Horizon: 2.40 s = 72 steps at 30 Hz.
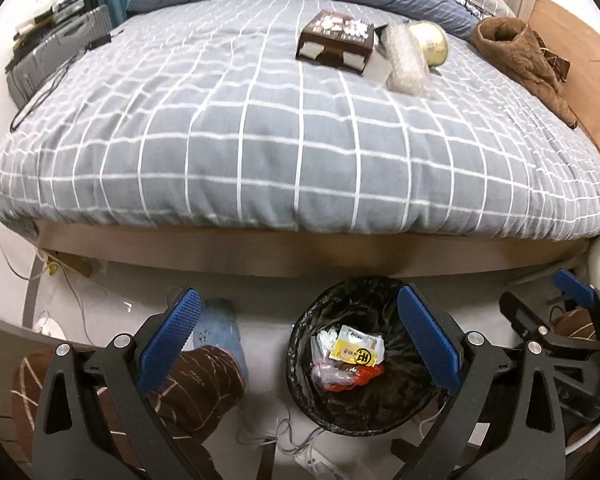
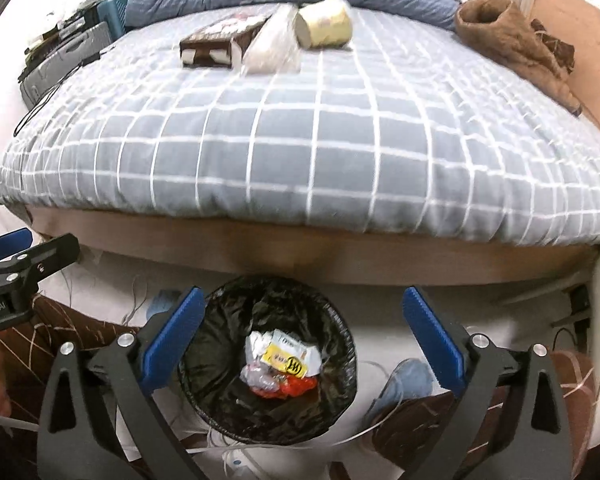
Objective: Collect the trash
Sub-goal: 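Move both open tools back up over the remaining trash on the bed, then grasp the brown cookie box with the left tool while the right tool grasps the yellow cup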
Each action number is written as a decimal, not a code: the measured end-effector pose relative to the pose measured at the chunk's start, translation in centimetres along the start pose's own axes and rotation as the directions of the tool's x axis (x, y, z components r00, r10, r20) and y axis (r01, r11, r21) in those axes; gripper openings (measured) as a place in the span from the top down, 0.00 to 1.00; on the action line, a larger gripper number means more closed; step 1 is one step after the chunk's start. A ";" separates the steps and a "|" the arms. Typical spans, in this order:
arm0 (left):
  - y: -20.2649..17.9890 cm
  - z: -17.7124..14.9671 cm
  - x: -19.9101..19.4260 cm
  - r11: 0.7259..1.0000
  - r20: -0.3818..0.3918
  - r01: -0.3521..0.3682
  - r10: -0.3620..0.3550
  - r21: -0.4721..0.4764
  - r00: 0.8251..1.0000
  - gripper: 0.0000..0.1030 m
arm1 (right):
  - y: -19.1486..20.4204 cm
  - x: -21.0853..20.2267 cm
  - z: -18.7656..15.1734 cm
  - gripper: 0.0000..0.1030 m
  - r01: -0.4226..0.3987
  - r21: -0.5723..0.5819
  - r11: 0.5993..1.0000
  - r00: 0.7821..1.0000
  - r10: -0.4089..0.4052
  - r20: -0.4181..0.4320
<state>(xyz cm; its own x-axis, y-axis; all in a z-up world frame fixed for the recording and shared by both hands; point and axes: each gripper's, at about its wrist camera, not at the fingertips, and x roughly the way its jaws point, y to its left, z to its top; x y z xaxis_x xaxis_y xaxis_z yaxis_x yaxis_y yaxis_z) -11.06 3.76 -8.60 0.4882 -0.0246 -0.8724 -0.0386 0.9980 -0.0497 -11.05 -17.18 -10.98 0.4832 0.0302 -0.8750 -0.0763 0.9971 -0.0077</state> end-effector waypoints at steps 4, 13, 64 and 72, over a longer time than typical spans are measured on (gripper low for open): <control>-0.2 1.3 -1.1 1.000 0.026 -0.002 0.001 0.006 1.000 0.06 | -0.9 -1.1 1.5 0.07 0.005 0.016 1.000 0.999 -0.005 0.033; -1.2 5.2 -2.9 1.000 0.077 0.000 -0.001 0.017 0.997 0.06 | -2.0 -2.8 5.6 0.07 0.019 0.012 1.000 0.996 -0.020 0.083; -6.1 26.2 13.2 0.990 0.065 -0.047 0.039 0.131 0.997 0.06 | -2.0 14.4 28.8 0.08 0.076 -0.254 0.964 0.984 -0.031 0.176; -5.6 27.0 14.0 0.983 0.034 -0.031 0.025 0.180 0.999 0.05 | -1.8 15.4 29.1 0.13 0.070 -0.267 0.961 0.986 -0.027 0.162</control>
<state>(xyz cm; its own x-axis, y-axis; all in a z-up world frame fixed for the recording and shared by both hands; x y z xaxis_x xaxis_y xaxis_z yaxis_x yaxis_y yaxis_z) 19.54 -0.63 -7.41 0.5162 0.0026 -0.8564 0.1040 0.9924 0.0657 21.86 -16.50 -10.36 0.6196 0.0143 -0.7848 -0.2721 0.9418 -0.1977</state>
